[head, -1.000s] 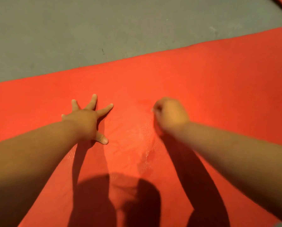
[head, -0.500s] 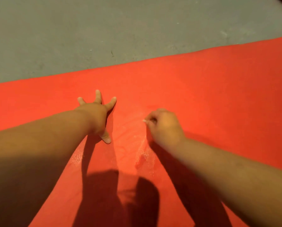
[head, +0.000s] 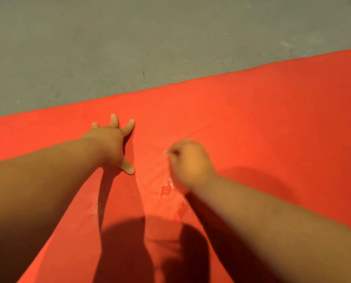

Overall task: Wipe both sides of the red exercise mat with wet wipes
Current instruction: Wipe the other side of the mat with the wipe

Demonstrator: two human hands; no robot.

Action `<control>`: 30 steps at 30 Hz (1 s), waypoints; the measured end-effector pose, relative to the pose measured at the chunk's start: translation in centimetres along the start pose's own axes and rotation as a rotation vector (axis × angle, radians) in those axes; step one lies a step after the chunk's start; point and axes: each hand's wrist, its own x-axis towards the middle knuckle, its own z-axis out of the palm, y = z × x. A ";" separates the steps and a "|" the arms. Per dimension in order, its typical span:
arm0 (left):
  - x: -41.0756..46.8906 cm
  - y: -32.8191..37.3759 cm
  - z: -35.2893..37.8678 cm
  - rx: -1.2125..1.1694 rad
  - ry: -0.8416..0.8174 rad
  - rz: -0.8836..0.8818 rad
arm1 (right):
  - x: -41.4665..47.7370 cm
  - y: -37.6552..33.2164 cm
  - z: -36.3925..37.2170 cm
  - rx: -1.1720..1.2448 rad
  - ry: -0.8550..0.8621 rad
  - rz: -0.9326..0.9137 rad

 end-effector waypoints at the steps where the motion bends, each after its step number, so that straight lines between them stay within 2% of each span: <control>1: 0.0 -0.2 -0.2 0.025 0.025 0.018 | -0.8 -1.2 0.8 -0.018 -0.120 -0.153; 2: 0.1 -0.5 -0.3 0.037 0.052 0.033 | -0.5 -1.4 0.5 -0.041 -0.183 -0.251; 3: 0.2 -0.7 -0.2 0.030 0.065 0.040 | 0.6 -0.5 -0.5 -0.072 -0.171 -0.260; 5: 0.4 -1.0 0.1 0.003 0.064 0.035 | 3.6 3.3 -3.8 -0.141 -0.001 -0.063; 7: 0.6 -1.1 0.4 -0.008 0.050 0.022 | 6.2 7.6 -7.7 -0.200 0.226 0.262; 8: 0.6 -1.0 0.4 -0.005 0.044 0.021 | 6.8 8.7 -8.7 -0.221 0.279 0.375; 9: 0.6 -0.8 0.2 -0.005 0.040 0.021 | 7.1 8.4 -8.5 -0.249 0.288 0.396; 12: 0.5 -0.6 -0.1 -0.034 0.024 -0.001 | 6.3 2.7 -3.7 -0.192 0.149 0.162; 15: 0.5 -0.6 0.0 -0.070 0.003 -0.016 | 3.3 -2.5 0.4 -0.185 -0.151 -0.271; 16: 0.6 -0.7 0.0 -0.065 0.005 -0.010 | 3.5 -2.5 0.1 -0.188 -0.182 -0.346; 17: 0.7 -0.6 0.0 -0.057 0.010 -0.001 | 4.3 -1.4 -1.0 -0.193 -0.150 -0.327; 18: 0.7 -0.6 0.1 -0.060 0.014 0.008 | 5.2 0.2 -2.3 -0.219 -0.084 -0.237; 21: 0.8 -1.0 0.5 -0.076 0.012 0.011 | 8.5 6.6 -7.3 -0.281 0.209 0.224; 23: 1.1 -1.6 0.7 -0.120 0.010 -0.024 | 9.4 8.0 -8.3 -0.303 0.266 0.387; 26: 2.0 -2.7 0.3 -0.147 -0.005 -0.046 | 9.4 4.0 -4.8 -0.237 0.222 0.257; 28: 2.6 -3.0 0.2 -0.130 -0.031 -0.041 | 8.5 0.1 -1.7 -0.147 0.116 0.051; 30: 2.6 -3.0 0.0 -0.115 -0.049 -0.041 | 7.3 -2.9 0.0 -0.140 -0.064 -0.199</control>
